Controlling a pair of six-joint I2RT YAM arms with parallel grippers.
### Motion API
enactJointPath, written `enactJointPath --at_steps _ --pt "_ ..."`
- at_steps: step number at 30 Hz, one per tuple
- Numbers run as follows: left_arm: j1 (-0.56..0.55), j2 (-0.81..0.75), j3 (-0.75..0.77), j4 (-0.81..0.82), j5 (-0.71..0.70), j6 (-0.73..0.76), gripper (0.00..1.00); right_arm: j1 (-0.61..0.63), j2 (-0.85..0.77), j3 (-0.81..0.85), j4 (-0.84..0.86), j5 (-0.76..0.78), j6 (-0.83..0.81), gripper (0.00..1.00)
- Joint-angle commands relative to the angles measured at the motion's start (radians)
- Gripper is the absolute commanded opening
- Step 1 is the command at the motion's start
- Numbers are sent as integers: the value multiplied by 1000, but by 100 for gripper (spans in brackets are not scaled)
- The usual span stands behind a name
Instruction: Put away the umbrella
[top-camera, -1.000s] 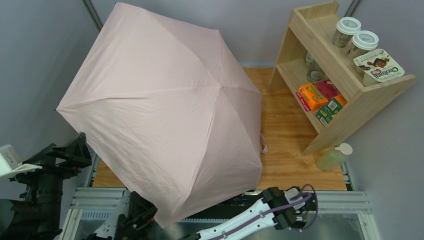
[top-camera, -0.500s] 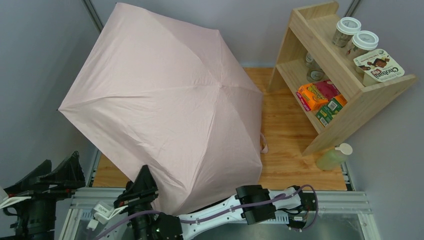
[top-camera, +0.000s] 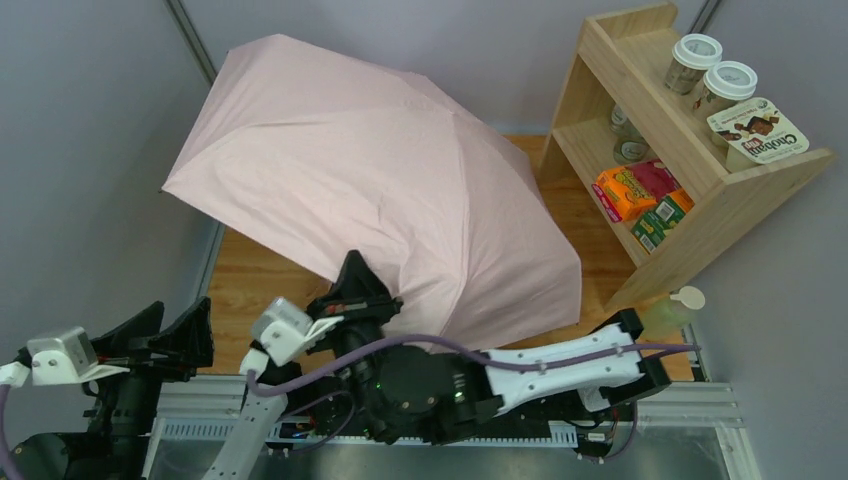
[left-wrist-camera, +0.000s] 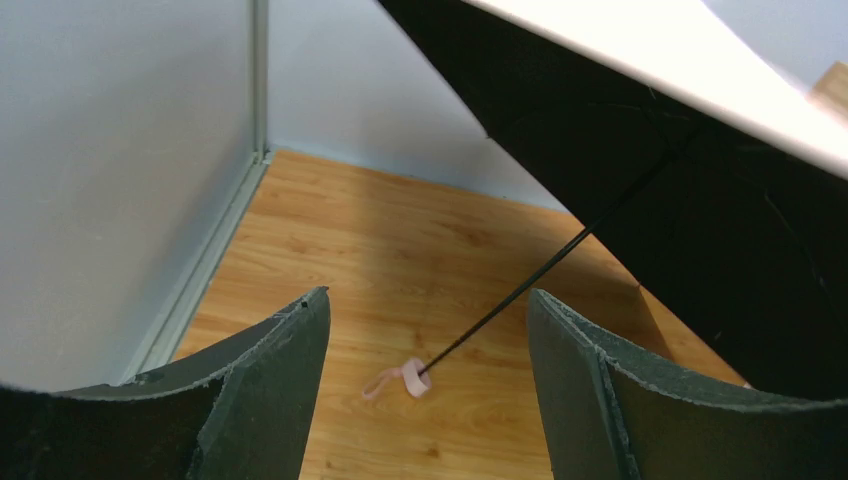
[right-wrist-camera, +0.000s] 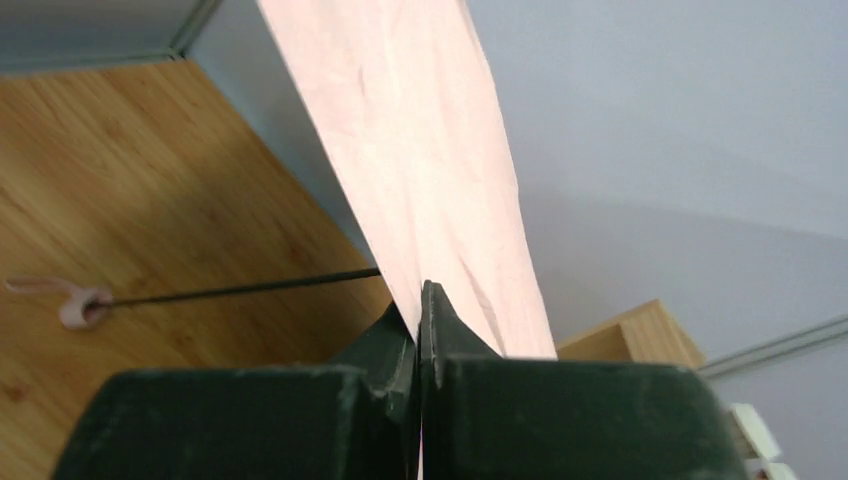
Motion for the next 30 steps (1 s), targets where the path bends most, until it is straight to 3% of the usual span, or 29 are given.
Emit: enactJointPath --at_steps 1,6,11,14,17,19,21,24,27,30 --pt "3 -88 -153 164 157 25 78 -56 -192 208 -909 -203 791 0" --pt "3 -165 -364 319 326 -15 78 -108 -246 251 -920 -271 744 0" --pt "3 -149 -722 554 557 -248 84 -185 -267 339 -945 -352 770 0" --pt "5 -36 -954 862 758 -427 86 -243 -277 374 -946 -415 819 0" --pt "-2 100 -1062 1181 866 -535 86 -286 -255 421 -954 -448 828 0" --pt "-47 185 -1083 1266 816 -540 86 -300 -238 454 -955 -472 827 0" --pt "-141 269 -1060 1272 707 -450 86 -299 -225 480 -955 -489 817 0" --pt "-276 459 -1022 1363 674 -350 88 -311 -218 506 -954 -504 822 0" --pt "-331 629 -984 1417 645 -246 88 -312 -228 511 -954 -523 840 0" --pt "-348 699 -947 1418 587 -157 88 -312 -243 512 -974 -541 862 0"
